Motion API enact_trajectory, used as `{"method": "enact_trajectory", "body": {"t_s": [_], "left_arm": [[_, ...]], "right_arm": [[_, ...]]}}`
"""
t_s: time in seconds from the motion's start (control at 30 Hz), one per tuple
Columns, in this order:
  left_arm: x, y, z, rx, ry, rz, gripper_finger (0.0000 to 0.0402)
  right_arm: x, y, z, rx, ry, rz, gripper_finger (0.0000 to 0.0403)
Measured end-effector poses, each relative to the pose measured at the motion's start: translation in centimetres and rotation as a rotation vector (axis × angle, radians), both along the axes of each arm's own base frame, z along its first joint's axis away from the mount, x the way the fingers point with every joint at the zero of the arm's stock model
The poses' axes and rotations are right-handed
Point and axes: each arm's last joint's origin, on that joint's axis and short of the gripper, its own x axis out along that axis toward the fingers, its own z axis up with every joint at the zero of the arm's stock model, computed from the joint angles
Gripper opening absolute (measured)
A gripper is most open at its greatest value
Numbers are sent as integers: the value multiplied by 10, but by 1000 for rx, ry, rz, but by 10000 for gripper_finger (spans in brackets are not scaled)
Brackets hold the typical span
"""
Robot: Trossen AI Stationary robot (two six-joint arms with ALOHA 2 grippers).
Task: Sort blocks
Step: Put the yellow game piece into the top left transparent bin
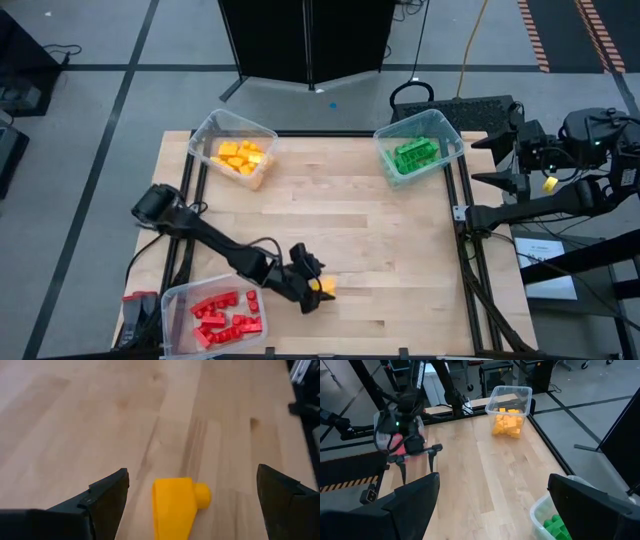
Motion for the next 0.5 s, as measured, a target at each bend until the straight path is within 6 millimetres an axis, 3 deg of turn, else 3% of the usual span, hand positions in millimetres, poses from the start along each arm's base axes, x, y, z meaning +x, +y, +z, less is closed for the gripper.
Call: {"method": "enact_trajectory", "body": {"t_s": [0.2, 0.5], "left_arm": [[6, -8, -31, 32, 28, 6, 319], [8, -8, -46, 14, 57, 10, 319]], "right_arm": [[-1, 0, -2, 17, 21, -8, 368], [-1, 0, -2, 39, 21, -19, 368]]}}
